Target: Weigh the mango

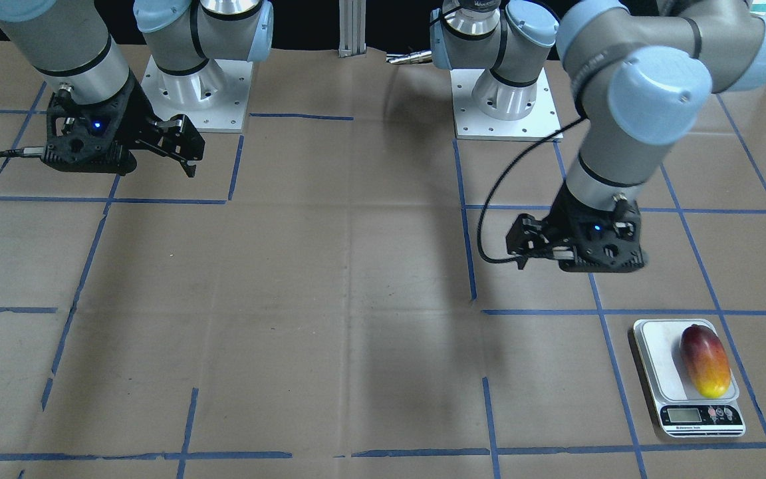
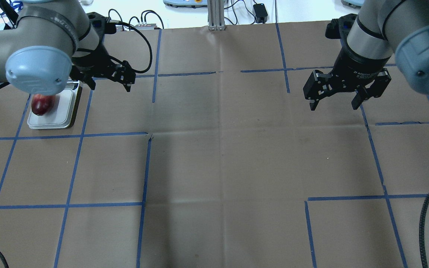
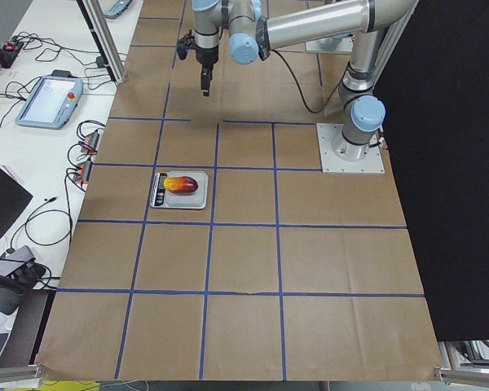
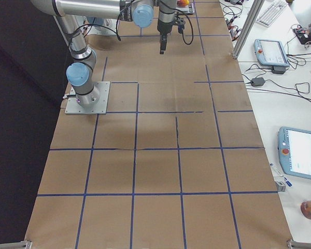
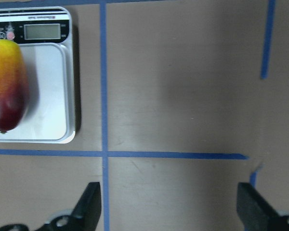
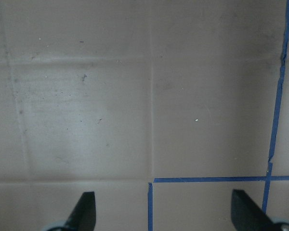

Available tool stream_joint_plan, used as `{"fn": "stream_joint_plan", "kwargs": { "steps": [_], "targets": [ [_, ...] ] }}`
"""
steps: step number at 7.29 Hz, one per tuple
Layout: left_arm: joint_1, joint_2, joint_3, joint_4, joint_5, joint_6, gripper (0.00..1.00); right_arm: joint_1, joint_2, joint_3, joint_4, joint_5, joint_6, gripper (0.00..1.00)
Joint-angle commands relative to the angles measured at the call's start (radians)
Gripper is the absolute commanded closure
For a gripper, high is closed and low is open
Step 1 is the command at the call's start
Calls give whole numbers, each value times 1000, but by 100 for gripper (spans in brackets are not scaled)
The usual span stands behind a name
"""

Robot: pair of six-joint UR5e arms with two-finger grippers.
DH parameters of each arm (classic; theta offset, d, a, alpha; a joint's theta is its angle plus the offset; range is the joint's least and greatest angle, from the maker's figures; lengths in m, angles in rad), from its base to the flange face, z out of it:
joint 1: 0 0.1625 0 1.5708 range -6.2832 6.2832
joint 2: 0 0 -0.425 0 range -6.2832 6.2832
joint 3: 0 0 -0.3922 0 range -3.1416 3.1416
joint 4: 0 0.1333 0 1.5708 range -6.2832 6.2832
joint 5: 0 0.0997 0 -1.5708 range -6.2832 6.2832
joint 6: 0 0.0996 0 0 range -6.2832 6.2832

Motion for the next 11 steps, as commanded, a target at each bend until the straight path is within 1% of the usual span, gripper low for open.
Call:
{"fn": "stream_joint_plan", "kwargs": {
  "steps": [1, 2, 11],
  "targets": [
    [-44, 45, 22, -87, 3, -32, 0, 0, 0, 0, 0, 0, 0, 0],
    [-44, 44, 16, -119, 1, -32, 0, 0, 0, 0, 0, 0, 0, 0],
    [-42, 47, 24, -119, 12, -32, 0, 0, 0, 0, 0, 0, 0, 0]
  ]
}}
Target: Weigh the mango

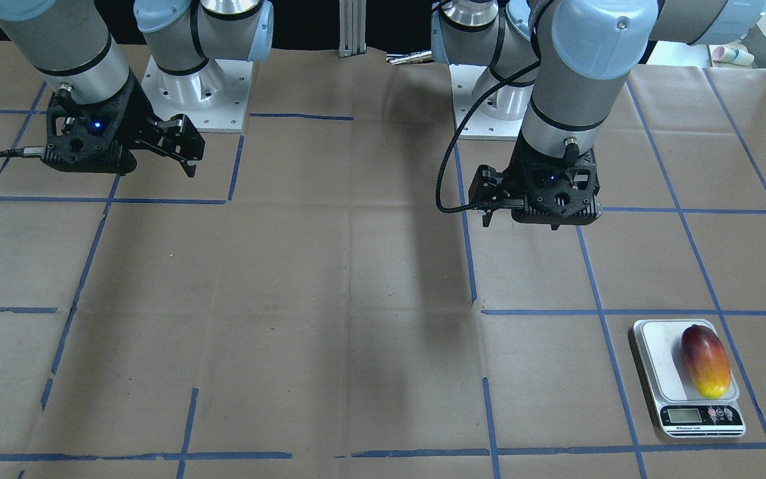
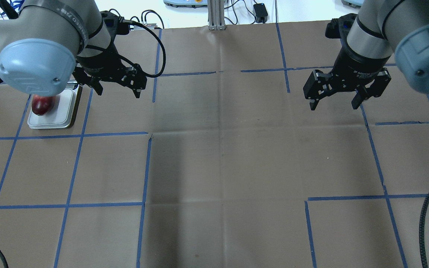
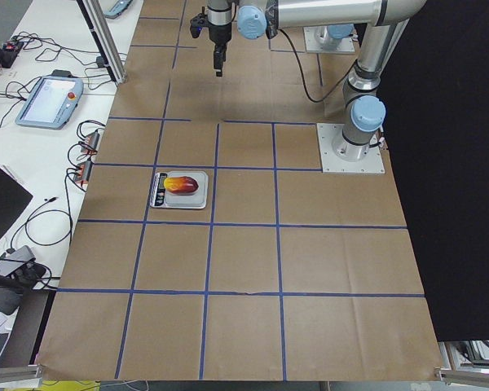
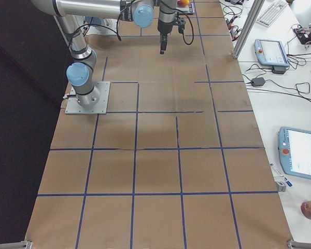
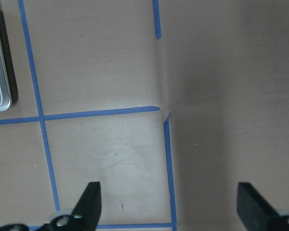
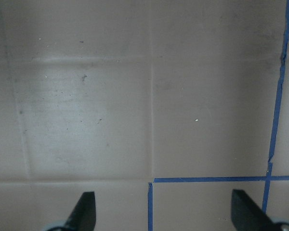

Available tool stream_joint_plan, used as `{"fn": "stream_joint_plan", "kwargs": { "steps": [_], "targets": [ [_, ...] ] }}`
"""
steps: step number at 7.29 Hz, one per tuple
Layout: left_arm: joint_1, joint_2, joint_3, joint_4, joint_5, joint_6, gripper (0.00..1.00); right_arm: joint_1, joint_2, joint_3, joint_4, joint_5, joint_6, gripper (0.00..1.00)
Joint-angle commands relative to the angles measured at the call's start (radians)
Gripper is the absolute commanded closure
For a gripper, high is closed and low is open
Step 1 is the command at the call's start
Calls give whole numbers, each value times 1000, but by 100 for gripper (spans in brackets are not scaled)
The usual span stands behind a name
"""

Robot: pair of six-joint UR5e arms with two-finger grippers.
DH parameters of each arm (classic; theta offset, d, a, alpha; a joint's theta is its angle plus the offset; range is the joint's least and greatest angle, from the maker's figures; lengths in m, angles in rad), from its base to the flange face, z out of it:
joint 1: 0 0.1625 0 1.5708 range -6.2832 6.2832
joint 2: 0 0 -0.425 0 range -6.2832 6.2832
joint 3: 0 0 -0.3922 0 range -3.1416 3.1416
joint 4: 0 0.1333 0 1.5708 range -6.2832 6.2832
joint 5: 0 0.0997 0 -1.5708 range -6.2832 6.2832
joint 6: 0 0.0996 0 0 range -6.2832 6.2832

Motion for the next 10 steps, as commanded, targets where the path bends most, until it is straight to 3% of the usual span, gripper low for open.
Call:
{"fn": "stream_joint_plan", "kwargs": {
  "steps": [1, 10],
  "targets": [
    [-1, 2, -2, -5, 0, 0, 0, 0, 0, 0, 0, 0, 0, 0],
    [2, 33, -18, -43, -77, 9, 0, 0, 0, 0, 0, 0, 0, 0]
  ]
}}
